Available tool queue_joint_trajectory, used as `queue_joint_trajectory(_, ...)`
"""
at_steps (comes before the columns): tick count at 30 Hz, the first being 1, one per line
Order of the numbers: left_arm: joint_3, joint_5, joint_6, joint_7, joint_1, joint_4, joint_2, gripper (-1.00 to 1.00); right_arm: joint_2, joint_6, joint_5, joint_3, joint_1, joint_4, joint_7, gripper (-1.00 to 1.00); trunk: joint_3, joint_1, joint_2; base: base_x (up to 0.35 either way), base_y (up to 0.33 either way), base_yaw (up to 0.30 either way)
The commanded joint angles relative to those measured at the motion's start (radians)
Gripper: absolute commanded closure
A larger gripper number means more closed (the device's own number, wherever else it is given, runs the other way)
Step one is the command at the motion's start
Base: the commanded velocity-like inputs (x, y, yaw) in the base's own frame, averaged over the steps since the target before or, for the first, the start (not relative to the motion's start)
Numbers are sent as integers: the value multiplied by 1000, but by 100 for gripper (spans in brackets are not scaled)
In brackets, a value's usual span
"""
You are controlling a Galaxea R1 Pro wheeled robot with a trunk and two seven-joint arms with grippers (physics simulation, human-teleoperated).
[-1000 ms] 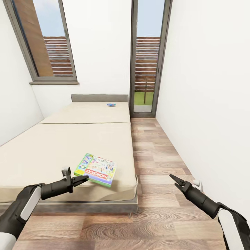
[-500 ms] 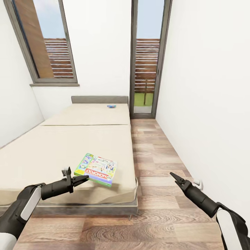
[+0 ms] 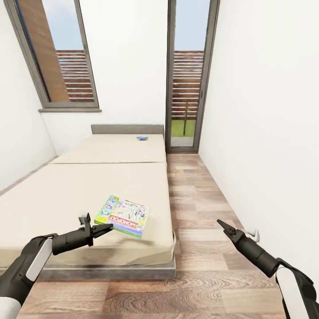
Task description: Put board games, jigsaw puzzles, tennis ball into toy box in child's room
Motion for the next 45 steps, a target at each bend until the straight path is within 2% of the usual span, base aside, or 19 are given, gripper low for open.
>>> queue_joint_trajectory(1,1,-2,3,-3,0,0,0,100,0,7,-2,-2,-1,0,2,-100,2,-4,7,0,0,0)
queue_joint_trajectory(11,4,-5,5,-3,-2,0,10,100,0,3,-1,-1,-1,0,3,-100,34,-42,77,0,0,0)
queue_joint_trajectory(16,5,-5,5,-4,-2,0,34,100,1,2,0,-1,-1,0,3,-100,49,-62,112,0,0,0)
queue_joint_trajectory(24,12,-4,4,-5,-2,0,88,100,2,2,0,0,-1,0,3,-100,74,-92,168,0,0,0)
queue_joint_trajectory(31,13,-7,2,-2,-3,0,115,100,0,2,0,-1,-1,0,5,-100,96,-119,217,0,0,0)
queue_joint_trajectory(39,14,-11,-22,1,-3,0,177,100,0,-8,-2,-2,-1,0,5,-100,121,-150,273,0,0,0)
queue_joint_trajectory(45,14,-10,-33,-7,-3,0,201,100,0,-9,-1,-1,-1,0,5,-100,140,-173,315,0,0,0)
